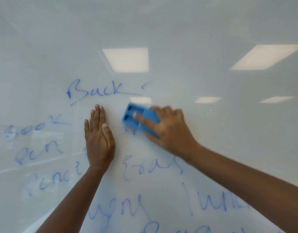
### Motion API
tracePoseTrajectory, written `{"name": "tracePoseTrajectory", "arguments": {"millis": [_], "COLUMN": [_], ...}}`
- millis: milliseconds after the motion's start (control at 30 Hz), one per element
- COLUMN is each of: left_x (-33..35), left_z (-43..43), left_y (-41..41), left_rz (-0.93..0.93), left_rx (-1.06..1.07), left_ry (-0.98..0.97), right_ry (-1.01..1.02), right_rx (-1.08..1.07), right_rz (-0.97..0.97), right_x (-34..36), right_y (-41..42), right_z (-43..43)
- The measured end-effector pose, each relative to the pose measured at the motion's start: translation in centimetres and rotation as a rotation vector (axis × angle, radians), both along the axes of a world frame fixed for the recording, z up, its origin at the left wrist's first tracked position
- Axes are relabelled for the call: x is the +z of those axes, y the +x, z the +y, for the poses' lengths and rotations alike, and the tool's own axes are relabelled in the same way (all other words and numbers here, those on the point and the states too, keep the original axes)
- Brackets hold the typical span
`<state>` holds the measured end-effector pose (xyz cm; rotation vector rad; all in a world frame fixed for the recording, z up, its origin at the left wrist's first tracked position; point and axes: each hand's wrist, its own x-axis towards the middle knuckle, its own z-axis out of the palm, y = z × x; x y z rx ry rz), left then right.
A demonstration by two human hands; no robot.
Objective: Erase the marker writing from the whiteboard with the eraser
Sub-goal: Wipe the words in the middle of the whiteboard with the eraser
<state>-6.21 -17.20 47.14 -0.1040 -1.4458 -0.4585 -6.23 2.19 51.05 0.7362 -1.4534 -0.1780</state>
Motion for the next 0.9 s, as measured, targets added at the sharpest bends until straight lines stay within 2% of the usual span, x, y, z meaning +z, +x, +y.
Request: {"name": "tracePoseTrajectory", "arguments": {"millis": [100, 167, 233, 367, 433, 533, 667, 733, 800, 900], "left_x": [0.0, -0.1, -0.1, -0.1, 0.0, 0.0, 0.0, 0.0, 0.0, 0.0], "left_z": [-0.1, -0.1, -0.1, 0.1, 0.1, 0.1, 0.0, 0.0, 0.1, 0.1], "left_y": [0.1, 0.1, 0.0, 0.0, 0.0, 0.1, 0.1, 0.1, 0.0, 0.0], "left_rz": [-0.001, -0.005, -0.010, -0.021, -0.030, -0.050, -0.060, -0.064, -0.059, -0.056], "left_rx": [-0.010, -0.006, 0.003, 0.029, 0.061, 0.118, 0.136, 0.137, 0.137, 0.136], "left_ry": [-0.001, -0.002, -0.006, -0.008, -0.017, -0.035, -0.035, -0.029, -0.030, -0.028], "right_ry": [0.235, 0.246, 0.062, -0.491, -0.561, -0.366, 0.210, 0.457, 0.517, 0.365], "right_rx": [0.008, -0.024, -0.011, 0.008, 0.034, 0.095, 0.113, 0.098, 0.124, 0.117], "right_rz": [0.081, 0.120, 0.112, -0.079, -0.102, -0.024, 0.049, 0.029, 0.025, 0.110], "right_x": [-2.8, -1.1, 2.1, 6.6, 5.4, -0.9, -13.1, -16.3, -15.2, -8.3], "right_y": [0.1, -0.3, -0.6, -1.7, -1.8, -1.6, -1.5, -1.7, -1.7, -1.8], "right_z": [1.2, 2.9, 5.1, 9.7, 9.8, 7.3, 5.5, 6.5, 7.7, 9.6]}}
